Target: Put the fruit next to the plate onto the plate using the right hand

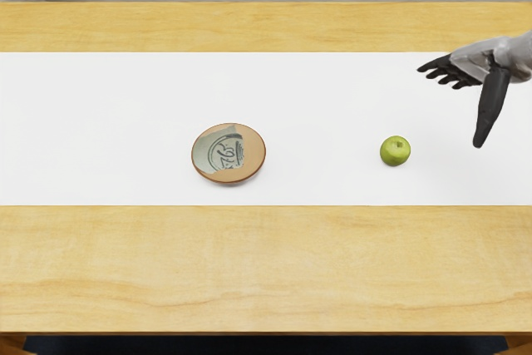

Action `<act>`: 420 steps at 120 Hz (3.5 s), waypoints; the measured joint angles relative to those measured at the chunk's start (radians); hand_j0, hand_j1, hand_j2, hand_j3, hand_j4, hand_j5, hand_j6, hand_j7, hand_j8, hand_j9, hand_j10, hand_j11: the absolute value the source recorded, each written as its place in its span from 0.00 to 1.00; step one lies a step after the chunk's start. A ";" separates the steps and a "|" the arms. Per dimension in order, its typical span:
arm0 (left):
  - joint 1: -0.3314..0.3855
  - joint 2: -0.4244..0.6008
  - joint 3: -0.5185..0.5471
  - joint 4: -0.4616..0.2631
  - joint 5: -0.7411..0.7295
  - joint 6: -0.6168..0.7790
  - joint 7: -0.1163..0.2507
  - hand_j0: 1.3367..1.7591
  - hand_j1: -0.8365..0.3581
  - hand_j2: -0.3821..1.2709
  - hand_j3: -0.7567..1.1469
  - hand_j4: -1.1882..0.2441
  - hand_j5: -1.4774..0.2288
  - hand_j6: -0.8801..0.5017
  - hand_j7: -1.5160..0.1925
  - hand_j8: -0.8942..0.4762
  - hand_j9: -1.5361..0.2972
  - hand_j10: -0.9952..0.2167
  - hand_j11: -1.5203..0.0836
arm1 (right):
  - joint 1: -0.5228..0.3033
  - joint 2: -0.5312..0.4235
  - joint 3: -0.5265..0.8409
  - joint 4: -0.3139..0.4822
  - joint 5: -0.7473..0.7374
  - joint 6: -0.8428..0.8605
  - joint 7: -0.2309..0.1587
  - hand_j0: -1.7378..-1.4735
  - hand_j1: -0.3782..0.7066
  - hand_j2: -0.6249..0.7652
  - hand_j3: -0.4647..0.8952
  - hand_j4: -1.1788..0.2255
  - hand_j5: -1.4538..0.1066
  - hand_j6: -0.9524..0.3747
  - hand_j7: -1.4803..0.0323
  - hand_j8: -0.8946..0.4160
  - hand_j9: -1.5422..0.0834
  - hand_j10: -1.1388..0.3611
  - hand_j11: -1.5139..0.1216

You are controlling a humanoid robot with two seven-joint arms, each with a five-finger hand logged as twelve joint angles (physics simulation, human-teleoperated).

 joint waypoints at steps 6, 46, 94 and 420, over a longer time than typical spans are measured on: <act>0.000 0.000 0.000 0.000 0.000 0.000 0.000 0.76 0.99 0.23 0.40 0.83 0.87 0.64 0.89 0.65 0.84 0.82 0.95 | -0.005 -0.003 -0.001 -0.005 0.012 0.000 -0.008 0.30 0.03 0.45 0.34 0.84 0.93 0.71 0.98 0.68 0.95 0.76 0.93; 0.000 0.000 0.000 0.000 0.000 0.000 0.000 0.76 0.99 0.23 0.40 0.83 0.87 0.64 0.89 0.65 0.84 0.82 0.95 | 0.022 0.006 0.052 0.192 0.002 0.000 -0.038 0.30 0.03 0.45 0.34 0.84 0.93 0.71 0.98 0.68 0.95 0.76 0.93; 0.000 0.000 0.000 0.000 0.000 0.000 0.000 0.76 0.99 0.23 0.40 0.83 0.87 0.64 0.89 0.65 0.84 0.82 0.95 | -0.133 0.146 0.052 0.349 -0.417 -0.217 -0.039 0.30 0.03 0.45 0.34 0.84 0.93 0.71 0.98 0.68 0.95 0.76 0.93; 0.000 0.000 0.000 0.000 0.000 0.000 0.000 0.76 0.99 0.23 0.40 0.83 0.87 0.64 0.89 0.65 0.84 0.82 0.95 | -0.339 0.409 0.080 0.139 -0.696 -0.666 -0.038 0.32 0.62 0.62 0.34 0.33 0.24 0.41 0.32 0.45 0.29 0.40 0.27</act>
